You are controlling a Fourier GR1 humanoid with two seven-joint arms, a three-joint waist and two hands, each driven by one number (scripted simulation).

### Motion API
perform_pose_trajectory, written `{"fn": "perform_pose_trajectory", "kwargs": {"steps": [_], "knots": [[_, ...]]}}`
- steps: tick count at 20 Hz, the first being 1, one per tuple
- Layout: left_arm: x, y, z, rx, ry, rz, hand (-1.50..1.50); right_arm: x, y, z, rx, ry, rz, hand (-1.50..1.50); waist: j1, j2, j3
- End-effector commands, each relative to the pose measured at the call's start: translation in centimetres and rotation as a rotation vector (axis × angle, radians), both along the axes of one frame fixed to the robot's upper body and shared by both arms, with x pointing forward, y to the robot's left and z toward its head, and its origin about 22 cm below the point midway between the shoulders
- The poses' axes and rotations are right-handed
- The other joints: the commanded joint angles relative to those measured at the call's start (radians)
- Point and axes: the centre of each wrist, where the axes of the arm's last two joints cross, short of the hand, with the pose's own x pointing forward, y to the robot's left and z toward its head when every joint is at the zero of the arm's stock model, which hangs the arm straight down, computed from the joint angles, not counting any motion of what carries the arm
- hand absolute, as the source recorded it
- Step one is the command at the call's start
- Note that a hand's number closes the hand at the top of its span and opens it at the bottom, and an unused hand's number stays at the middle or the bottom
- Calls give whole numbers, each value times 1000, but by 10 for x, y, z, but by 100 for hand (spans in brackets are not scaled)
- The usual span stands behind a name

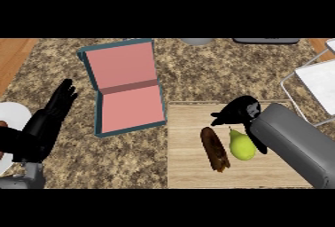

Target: Pick the pear from the tray and place it in the tiered shelf

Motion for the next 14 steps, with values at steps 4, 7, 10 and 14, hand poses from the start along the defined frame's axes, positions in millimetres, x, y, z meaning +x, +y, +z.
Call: {"fn": "perform_pose_trajectory", "kwargs": {"steps": [4, 7, 10, 14], "knots": [[3, 9, 21, 3, -19, -18, 0, 5, -27, -20, -64, 119, -47, -150, 3, 12, 4], [-8, -11, -7, 11, -9, -4, 0, -9, -36, -36, -41, 130, -41, -150, -1, 11, 4], [2, 3, -5, 1, -3, -9, 0, -15, -36, -49, -46, 144, -37, -150, -2, 13, 3], [13, -9, 3, -9, 13, -2, 0, -24, -25, -58, -50, 124, -5, -150, -7, 13, 4]]}}
